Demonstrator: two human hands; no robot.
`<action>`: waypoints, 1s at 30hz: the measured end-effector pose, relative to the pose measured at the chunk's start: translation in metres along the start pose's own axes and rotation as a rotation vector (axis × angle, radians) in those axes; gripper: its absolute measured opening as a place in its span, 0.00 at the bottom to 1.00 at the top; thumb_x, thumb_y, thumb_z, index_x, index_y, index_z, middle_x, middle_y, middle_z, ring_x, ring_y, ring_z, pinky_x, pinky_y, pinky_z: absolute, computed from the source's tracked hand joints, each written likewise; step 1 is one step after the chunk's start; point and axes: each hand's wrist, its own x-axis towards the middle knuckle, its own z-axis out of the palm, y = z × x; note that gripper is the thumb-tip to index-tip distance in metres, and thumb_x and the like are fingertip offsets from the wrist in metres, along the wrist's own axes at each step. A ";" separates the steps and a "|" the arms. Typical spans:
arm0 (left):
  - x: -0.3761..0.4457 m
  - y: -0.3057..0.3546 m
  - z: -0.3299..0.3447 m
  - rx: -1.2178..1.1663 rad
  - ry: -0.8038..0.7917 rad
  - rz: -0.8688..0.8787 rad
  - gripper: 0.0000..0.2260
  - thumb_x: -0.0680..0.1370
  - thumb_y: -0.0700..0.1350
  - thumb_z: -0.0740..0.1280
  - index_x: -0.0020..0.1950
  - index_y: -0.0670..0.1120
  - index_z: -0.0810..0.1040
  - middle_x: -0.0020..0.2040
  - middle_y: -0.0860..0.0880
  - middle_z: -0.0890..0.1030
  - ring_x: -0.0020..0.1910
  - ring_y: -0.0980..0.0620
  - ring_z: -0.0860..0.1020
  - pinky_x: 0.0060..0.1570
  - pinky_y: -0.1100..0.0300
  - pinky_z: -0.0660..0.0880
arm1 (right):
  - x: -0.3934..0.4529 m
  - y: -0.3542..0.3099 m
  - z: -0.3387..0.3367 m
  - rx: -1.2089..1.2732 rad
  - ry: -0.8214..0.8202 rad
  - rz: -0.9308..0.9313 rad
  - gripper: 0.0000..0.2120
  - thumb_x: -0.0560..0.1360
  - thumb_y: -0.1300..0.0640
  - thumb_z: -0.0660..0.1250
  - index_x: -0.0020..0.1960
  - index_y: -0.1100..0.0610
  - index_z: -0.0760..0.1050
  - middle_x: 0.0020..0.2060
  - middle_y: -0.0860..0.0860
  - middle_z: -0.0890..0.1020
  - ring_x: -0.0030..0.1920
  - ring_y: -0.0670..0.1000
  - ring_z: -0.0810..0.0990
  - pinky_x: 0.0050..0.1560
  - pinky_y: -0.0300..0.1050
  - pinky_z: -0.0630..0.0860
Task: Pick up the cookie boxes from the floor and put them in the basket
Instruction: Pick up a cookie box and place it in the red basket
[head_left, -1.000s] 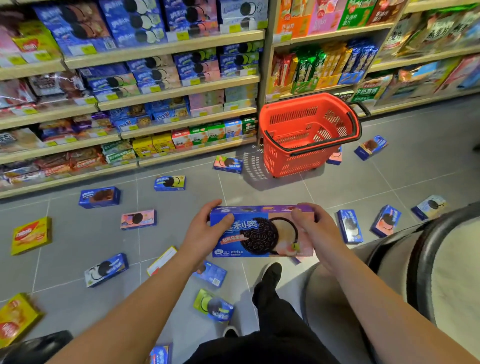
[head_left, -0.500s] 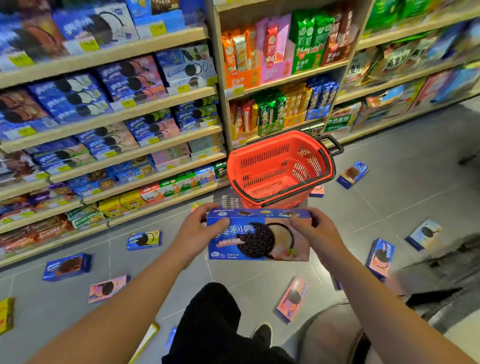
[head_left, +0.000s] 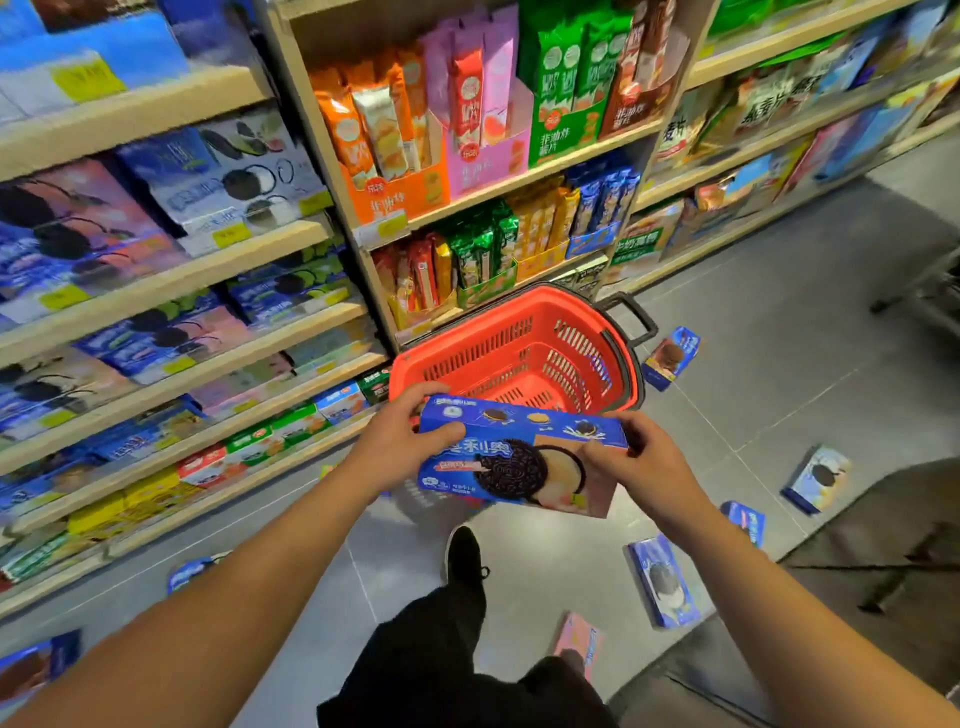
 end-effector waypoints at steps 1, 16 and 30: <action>0.020 0.003 -0.004 0.015 -0.024 0.014 0.19 0.73 0.47 0.73 0.61 0.58 0.74 0.53 0.55 0.79 0.47 0.59 0.81 0.45 0.60 0.78 | 0.016 -0.004 -0.001 -0.036 0.001 -0.003 0.16 0.69 0.60 0.76 0.54 0.56 0.76 0.49 0.55 0.83 0.44 0.50 0.81 0.44 0.44 0.79; 0.255 0.028 0.029 0.359 -0.079 0.170 0.26 0.67 0.49 0.74 0.65 0.52 0.73 0.55 0.59 0.75 0.52 0.62 0.73 0.53 0.68 0.72 | 0.248 0.000 -0.049 -0.543 -0.174 -0.090 0.22 0.66 0.52 0.79 0.56 0.53 0.76 0.46 0.48 0.79 0.44 0.44 0.78 0.47 0.37 0.74; 0.442 -0.180 0.131 0.572 -0.260 0.202 0.32 0.70 0.55 0.68 0.71 0.44 0.70 0.66 0.44 0.75 0.64 0.48 0.74 0.67 0.58 0.66 | 0.429 0.201 -0.016 -1.097 -0.246 -0.010 0.25 0.70 0.38 0.70 0.57 0.54 0.70 0.49 0.54 0.80 0.49 0.59 0.79 0.41 0.50 0.76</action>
